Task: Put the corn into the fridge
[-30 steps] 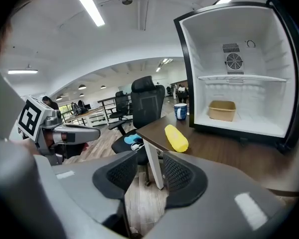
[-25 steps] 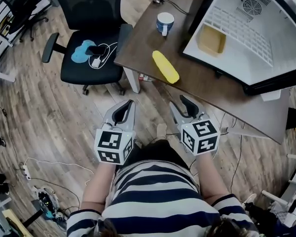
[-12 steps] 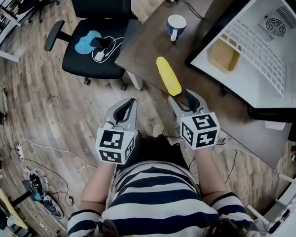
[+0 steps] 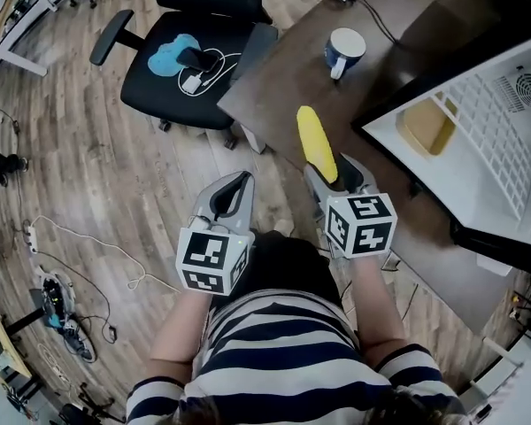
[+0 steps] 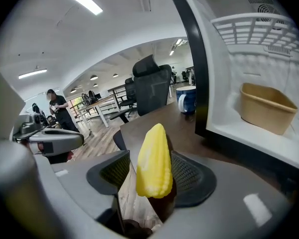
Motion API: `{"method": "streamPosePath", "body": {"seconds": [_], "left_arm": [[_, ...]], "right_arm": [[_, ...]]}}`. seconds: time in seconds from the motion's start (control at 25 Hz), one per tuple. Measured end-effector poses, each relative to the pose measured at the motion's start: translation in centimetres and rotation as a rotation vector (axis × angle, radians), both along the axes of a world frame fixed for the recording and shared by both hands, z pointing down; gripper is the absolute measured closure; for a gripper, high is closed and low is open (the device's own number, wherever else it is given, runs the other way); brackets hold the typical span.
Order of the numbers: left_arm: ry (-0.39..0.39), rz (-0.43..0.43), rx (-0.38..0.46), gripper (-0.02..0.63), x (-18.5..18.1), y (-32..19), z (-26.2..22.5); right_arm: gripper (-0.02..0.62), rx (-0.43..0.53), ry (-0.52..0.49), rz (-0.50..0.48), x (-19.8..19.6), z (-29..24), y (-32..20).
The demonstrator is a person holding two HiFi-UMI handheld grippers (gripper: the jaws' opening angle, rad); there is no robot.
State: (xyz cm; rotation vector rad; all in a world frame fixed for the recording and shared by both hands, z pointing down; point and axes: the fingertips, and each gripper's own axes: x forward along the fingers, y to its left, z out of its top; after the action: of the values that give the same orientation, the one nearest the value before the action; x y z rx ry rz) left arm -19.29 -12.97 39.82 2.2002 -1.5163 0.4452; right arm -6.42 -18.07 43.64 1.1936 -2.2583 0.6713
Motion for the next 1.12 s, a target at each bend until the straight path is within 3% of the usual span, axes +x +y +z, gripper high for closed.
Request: {"method": "streamPosePath", "body": {"seconds": [0.64,0.88,1.12], "left_arm": [[0.027,-0.069,-0.023,0.606,0.0,-2.1,1.5],[0.028,-0.072,-0.033,0.606,0.0,-2.1,2.0],[0.018,-0.078,-0.037,0.606,-0.5,-1.8,2.1]], "right_arm": [[0.311,-0.094,0.056,-0.061,-1.5,3.2,-2.4],[0.34,-0.062,0.142,-0.076,-1.4,3.7,-2.6],[0.339,-0.036,0.154,-0.112,-1.4,3.6,-2.4]]}}
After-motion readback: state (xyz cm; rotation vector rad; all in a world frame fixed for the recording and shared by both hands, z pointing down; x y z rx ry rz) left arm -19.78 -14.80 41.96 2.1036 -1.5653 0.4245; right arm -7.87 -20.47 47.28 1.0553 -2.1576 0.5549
